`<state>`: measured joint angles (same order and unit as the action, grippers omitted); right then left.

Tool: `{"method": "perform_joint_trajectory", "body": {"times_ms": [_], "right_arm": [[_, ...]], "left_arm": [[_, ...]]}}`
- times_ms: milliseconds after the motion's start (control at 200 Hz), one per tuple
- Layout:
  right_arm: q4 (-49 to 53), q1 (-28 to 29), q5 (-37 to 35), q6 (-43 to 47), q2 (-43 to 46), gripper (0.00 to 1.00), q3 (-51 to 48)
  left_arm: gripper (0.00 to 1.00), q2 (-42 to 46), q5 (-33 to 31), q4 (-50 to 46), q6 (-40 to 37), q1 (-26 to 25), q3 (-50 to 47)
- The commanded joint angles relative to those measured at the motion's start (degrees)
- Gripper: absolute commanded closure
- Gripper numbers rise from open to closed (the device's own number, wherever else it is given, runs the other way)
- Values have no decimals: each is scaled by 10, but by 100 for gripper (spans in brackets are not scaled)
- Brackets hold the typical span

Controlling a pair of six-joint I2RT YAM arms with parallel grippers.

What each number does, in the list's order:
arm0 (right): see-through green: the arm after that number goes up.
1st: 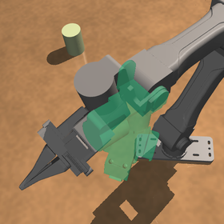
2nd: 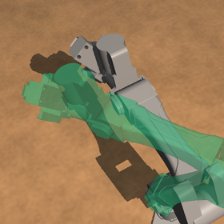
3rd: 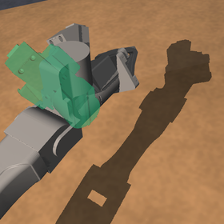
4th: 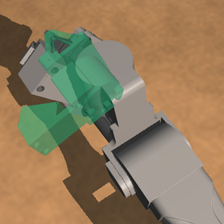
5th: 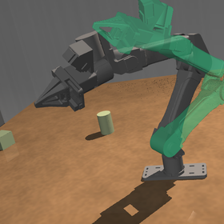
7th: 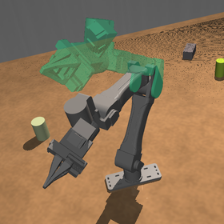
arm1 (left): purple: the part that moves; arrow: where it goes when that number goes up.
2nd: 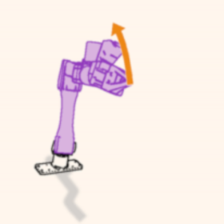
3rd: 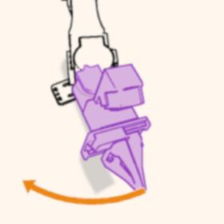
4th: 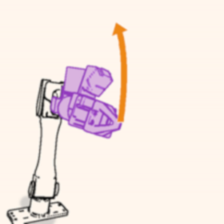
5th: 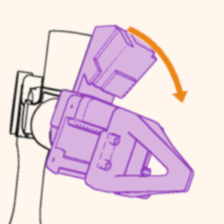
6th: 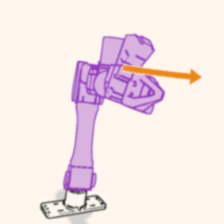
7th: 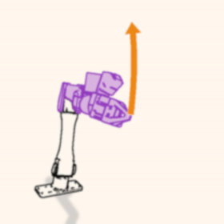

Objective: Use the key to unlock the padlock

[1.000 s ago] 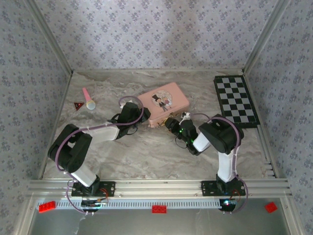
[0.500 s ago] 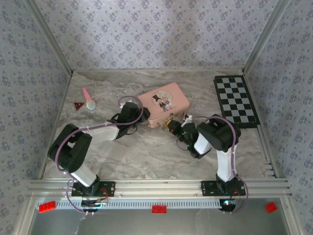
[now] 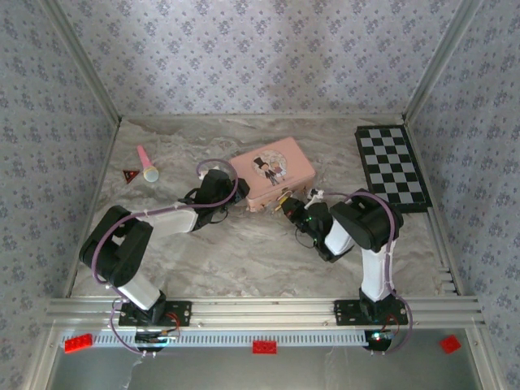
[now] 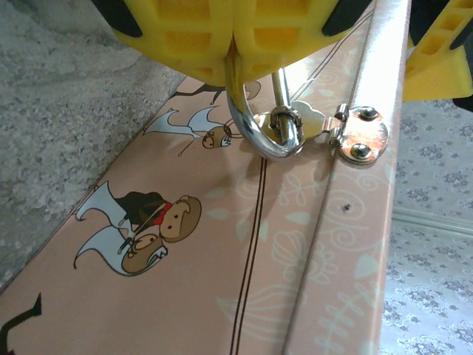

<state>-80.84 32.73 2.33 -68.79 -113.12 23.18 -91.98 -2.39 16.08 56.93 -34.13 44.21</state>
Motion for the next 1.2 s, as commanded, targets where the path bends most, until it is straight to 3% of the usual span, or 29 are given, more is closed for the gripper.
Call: {"method": "perform_joint_trajectory", "body": {"times_ms": [0,675,790,870,984,1194], "right_arm": [[21,-21,-31,-22,11,100,-15],[44,-64,-22,-28,69,100,-35],[85,-75,-10,-1,106,100,-44],[155,-84,5,38,159,100,-49],[314,-95,19,125,276,100,-48],[753,-97,1,351,516,100,37]], "left_arm": [[40,-7,-17,-72,-3,4,-12],[40,-11,-17,-76,-7,4,-6],[39,-10,32,-69,-35,15,8],[38,2,78,-105,-76,29,40],[35,52,89,-166,-134,37,62],[32,180,95,-220,-223,53,16]]}}
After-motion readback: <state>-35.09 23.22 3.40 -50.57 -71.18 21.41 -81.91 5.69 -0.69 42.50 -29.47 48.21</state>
